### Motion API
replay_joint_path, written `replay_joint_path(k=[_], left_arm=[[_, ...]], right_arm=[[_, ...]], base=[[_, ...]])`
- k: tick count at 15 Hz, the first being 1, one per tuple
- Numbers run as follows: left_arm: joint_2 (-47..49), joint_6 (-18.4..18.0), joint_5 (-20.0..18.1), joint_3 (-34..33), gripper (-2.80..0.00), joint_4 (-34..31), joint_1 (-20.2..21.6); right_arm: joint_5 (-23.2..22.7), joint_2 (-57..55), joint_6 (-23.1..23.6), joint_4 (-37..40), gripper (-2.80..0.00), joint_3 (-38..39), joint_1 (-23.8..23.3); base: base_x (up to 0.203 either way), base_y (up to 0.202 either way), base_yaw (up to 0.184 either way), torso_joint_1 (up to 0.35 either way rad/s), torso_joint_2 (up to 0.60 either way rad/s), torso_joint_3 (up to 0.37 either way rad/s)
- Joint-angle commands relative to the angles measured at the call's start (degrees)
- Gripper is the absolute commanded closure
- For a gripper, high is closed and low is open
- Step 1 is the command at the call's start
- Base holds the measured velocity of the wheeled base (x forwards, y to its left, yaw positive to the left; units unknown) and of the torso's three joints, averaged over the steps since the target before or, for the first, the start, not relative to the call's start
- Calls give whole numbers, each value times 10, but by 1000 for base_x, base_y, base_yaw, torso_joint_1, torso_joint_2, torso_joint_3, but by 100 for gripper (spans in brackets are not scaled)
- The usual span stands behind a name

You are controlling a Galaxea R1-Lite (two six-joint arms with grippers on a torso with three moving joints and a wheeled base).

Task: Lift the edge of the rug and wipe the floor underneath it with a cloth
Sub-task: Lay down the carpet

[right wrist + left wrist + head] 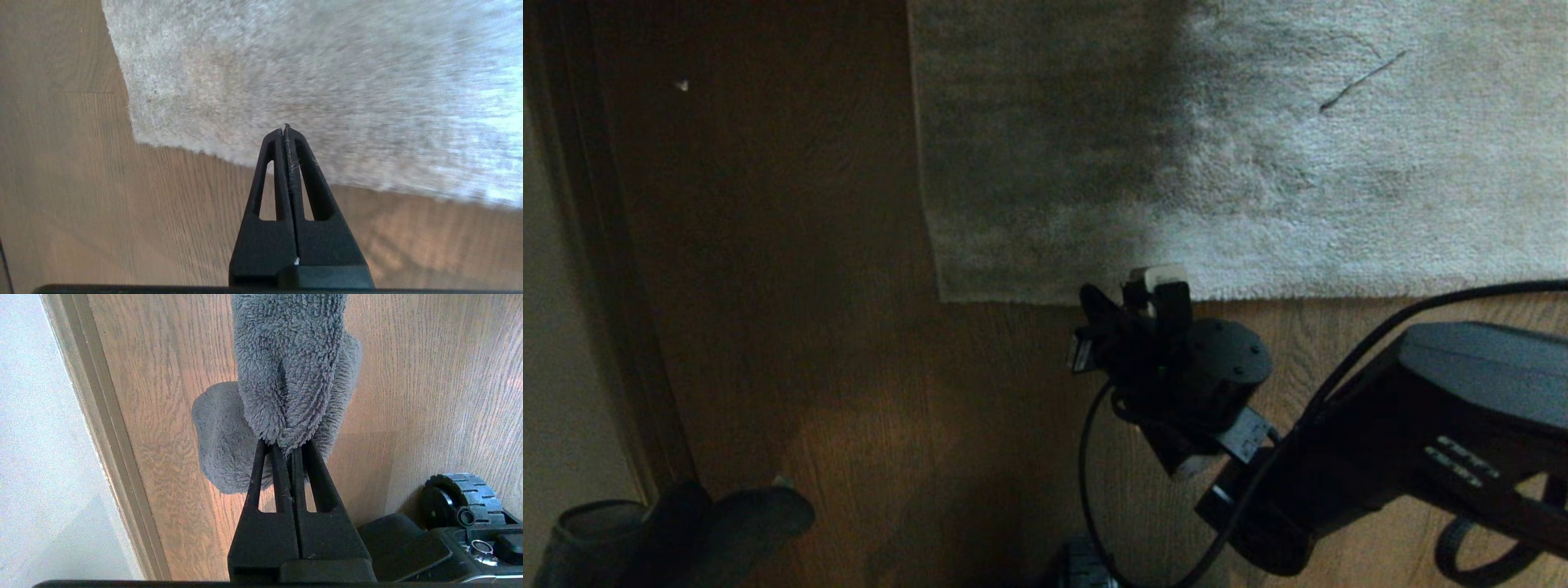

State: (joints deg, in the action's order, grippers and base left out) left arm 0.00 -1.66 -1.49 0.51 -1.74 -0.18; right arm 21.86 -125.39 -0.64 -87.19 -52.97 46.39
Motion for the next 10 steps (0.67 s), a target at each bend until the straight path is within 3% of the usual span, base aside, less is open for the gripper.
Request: replay_joint_path(k=[1, 5, 10], left_arm=[[0, 0, 0, 0, 0, 0, 0], [0, 0, 0, 0, 0, 0, 0], [0, 0, 0, 0, 0, 0, 0]], right_arm=[[2, -44, 0, -28, 0, -38, 0], [2, -114, 7, -28, 0, -122, -15], [4, -149, 10, -28, 0, -129, -20]], base=[[0, 0, 0, 0, 0, 0], [0, 0, 0, 0, 0, 0], [0, 0, 0, 0, 0, 0]])
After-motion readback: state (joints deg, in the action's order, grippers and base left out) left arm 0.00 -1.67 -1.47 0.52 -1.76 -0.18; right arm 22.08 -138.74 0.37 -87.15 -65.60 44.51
